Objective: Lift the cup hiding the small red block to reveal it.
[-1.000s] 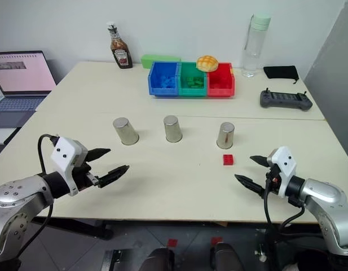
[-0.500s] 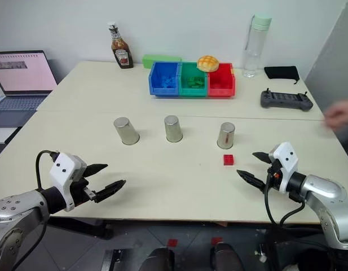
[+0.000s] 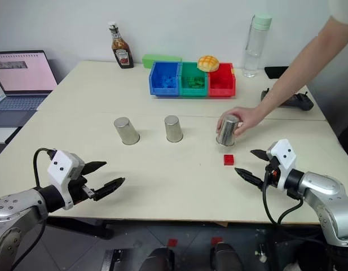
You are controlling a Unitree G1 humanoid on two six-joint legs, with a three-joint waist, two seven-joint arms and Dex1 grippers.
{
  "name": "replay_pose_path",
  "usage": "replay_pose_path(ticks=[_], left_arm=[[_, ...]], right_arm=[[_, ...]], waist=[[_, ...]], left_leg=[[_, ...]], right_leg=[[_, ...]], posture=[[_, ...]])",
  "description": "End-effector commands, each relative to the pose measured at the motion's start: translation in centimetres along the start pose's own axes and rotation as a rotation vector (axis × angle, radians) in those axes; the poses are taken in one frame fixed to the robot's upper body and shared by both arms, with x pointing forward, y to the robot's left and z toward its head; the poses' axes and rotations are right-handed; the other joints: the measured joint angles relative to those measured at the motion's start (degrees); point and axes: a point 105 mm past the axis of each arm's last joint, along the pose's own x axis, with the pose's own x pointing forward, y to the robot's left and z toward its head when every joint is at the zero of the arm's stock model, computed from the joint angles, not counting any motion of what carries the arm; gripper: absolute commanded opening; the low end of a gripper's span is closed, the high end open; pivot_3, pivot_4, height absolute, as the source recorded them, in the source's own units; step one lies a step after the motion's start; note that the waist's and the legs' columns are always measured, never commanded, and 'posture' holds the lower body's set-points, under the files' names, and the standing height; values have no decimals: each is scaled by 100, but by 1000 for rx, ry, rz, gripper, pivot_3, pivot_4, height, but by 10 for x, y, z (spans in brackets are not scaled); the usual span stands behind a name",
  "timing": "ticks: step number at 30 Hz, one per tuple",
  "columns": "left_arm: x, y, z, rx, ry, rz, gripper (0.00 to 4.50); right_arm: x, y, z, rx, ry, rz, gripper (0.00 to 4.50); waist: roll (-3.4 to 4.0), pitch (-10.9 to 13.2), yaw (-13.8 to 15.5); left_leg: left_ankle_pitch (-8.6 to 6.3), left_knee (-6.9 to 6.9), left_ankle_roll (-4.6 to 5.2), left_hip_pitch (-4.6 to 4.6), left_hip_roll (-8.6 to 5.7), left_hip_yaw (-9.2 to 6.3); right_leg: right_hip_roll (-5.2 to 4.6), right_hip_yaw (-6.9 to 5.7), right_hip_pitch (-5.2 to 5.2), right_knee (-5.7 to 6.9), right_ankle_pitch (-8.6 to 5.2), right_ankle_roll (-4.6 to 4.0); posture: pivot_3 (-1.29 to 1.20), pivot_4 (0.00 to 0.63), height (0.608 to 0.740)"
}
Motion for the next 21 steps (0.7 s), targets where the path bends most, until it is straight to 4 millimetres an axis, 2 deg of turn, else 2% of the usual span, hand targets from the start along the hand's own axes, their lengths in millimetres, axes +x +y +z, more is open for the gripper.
replay_pose_path(ticks=[1, 21], left_arm=[[0, -1, 11, 32, -30, -12, 4500], [3, -3, 13, 40, -32, -29, 4500]], right_arm=[[-4, 2, 14, -31, -32, -2, 4432], [0, 6, 14, -21, -34, 7, 4432]], waist=[[0, 0, -1], [0, 0, -1]], left_leg=[[0, 0, 0, 0, 0, 0], [0, 0, 0, 0, -1, 1]], right_leg=[[0, 0, 0, 0, 0, 0], [0, 0, 0, 0, 0, 0]], posture=[[0, 150, 740], [0, 150, 740]])
